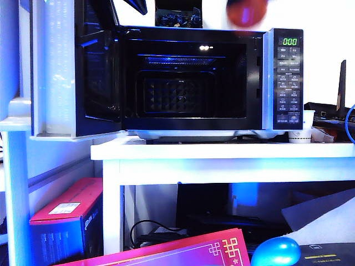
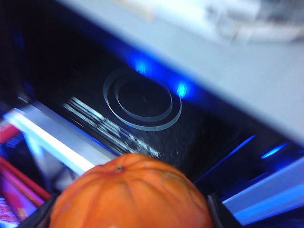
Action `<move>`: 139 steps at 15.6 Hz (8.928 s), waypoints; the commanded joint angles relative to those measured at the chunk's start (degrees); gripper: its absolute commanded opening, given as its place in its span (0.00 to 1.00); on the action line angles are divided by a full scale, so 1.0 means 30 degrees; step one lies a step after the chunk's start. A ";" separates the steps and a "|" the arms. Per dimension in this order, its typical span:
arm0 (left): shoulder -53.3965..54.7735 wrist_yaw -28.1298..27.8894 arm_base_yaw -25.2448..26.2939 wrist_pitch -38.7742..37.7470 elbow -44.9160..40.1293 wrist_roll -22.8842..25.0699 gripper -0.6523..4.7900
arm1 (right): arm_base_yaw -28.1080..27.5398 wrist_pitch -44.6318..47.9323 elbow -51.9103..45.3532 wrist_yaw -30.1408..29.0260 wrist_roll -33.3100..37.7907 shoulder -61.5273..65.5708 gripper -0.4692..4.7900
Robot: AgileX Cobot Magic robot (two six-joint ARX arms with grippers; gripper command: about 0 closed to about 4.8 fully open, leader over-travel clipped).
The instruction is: Open the microwave door, place the orange inside the microwave, then close the microwave door.
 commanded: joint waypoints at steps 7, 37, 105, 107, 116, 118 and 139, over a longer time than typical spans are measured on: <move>-0.0087 -0.0029 -0.0029 0.0255 0.0022 0.0204 0.11 | 0.1231 0.9566 -0.2747 0.1297 -0.4401 0.4269 0.39; -0.0066 0.0000 -0.0029 0.0393 0.0022 0.0211 0.11 | 0.1311 2.1828 0.2040 0.2266 -0.4568 1.4258 0.35; 0.0138 -0.0058 -0.0036 -0.0102 0.0022 -0.0109 0.11 | 0.1814 -0.3548 1.0943 0.3738 -0.2324 0.8794 1.00; 0.0138 -0.0051 -0.0036 -0.0255 0.0022 -0.0153 0.11 | 0.1821 -0.4699 1.0943 0.3759 -0.2324 0.7927 1.00; -0.1064 0.0160 -0.0036 0.1122 0.0044 -0.0270 0.11 | 0.1821 -0.3767 1.0950 0.4779 -0.0787 0.1188 0.18; -0.2266 0.0124 -0.0036 0.2069 0.0044 -0.0321 0.11 | 0.1821 -0.3570 1.0950 0.4823 -0.0495 -0.0226 0.09; -0.3228 -0.4197 -0.0029 -0.8138 0.0000 -0.0758 0.11 | 0.1821 -0.2521 1.0950 0.3184 0.6186 -0.4779 0.09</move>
